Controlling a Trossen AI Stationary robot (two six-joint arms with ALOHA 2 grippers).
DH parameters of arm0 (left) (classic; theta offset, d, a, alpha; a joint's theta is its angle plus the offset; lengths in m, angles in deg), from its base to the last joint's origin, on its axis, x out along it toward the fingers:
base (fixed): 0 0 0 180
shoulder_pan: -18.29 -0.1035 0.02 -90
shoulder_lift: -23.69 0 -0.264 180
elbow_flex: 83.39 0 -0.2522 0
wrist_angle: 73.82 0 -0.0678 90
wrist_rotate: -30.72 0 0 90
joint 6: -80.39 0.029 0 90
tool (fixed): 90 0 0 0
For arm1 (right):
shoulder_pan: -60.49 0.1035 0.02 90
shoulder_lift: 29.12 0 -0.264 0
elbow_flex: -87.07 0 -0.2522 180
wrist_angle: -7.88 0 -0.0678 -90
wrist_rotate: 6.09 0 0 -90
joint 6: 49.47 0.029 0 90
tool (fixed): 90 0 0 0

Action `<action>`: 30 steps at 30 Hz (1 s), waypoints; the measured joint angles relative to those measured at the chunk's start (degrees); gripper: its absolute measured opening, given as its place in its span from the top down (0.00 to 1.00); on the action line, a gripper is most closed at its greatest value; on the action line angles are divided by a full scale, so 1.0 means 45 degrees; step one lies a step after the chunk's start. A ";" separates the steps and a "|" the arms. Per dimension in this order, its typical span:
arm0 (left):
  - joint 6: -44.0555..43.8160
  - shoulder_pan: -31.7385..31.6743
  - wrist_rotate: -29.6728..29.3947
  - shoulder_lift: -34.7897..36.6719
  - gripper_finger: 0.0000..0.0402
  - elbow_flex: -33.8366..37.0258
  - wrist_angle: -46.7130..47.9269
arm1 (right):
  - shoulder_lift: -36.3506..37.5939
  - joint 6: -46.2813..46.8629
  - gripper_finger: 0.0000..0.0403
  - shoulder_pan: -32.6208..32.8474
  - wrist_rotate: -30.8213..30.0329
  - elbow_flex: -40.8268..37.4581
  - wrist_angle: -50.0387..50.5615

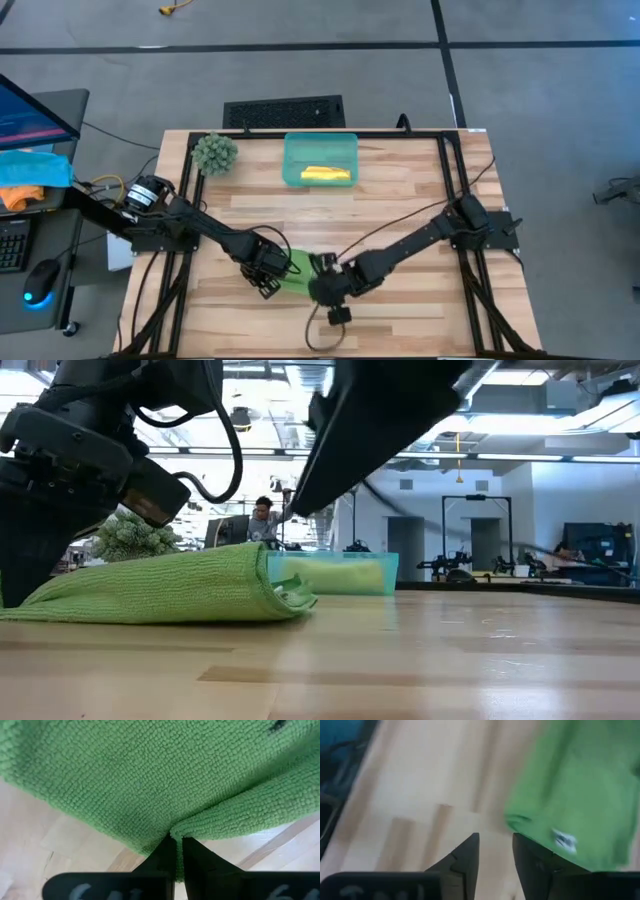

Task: Roll microfiber towels into tight, uniform cylinder then place into a basket
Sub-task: Roll the green microfiber cloth

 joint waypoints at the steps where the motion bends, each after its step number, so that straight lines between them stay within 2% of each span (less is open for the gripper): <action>1: 0.0005 0.0000 0.0000 0.0000 0.99 0.0005 -0.0010 | 0.0000 -0.0588 0.65 0.0188 -0.0129 0.0000 -0.0193; 6: -0.0053 0.0000 0.0034 0.0000 0.99 0.0000 -0.0016 | -0.0405 -0.3256 0.65 0.0787 -0.0207 0.0000 -0.1134; 10: -0.0104 0.0000 0.0082 -0.0005 0.99 0.0003 -0.0026 | -0.0573 -0.4586 0.65 0.0814 -0.0211 -0.0010 -0.1188; 16: -0.0219 0.0000 0.0114 -0.0005 0.99 0.0000 -0.0045 | -0.0745 -0.5555 0.62 0.0420 -0.0203 0.0001 -0.1579; 25: -0.0172 0.0000 0.0153 -0.0010 0.99 0.0000 -0.0070 | -0.1160 -0.7094 0.49 0.0284 -0.0473 0.0010 -0.2283; 30: -0.0102 0.0000 0.0214 -0.0010 0.99 0.0000 -0.0070 | -0.1195 -0.6929 0.47 0.0158 -0.0836 0.0010 -0.2450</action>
